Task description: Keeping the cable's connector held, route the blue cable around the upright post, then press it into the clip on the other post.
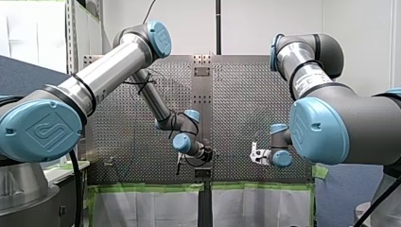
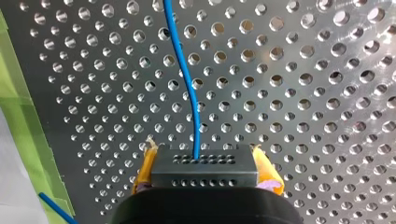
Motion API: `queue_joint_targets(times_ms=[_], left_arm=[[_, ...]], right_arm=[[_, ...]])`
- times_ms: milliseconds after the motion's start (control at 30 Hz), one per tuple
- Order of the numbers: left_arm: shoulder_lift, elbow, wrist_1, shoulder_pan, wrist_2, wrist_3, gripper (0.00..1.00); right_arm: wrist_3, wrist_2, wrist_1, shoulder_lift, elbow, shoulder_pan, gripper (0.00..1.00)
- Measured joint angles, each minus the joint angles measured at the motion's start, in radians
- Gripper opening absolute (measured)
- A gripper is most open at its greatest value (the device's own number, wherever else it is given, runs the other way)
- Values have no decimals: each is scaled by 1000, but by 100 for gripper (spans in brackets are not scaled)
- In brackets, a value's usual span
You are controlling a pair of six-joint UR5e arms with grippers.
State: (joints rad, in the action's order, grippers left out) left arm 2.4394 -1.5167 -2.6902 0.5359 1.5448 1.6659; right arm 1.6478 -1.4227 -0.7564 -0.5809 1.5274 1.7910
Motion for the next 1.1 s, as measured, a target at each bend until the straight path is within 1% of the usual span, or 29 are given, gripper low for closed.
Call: queue_joint_targets(times_ms=[167,433,667,1100], left_arm=[[-11,0,10,3,-10,2,100],[-14,0,9,3,-13,11,100],[-14,0,9,4,-40,32,100],[-14,0,7,3,-40,34,100]], right_arm=[[0,2,0,0,0,0,0],[0,2,0,0,0,0,0],[0,2,0,0,0,0,0],[0,2,2,0,0,-1,0]])
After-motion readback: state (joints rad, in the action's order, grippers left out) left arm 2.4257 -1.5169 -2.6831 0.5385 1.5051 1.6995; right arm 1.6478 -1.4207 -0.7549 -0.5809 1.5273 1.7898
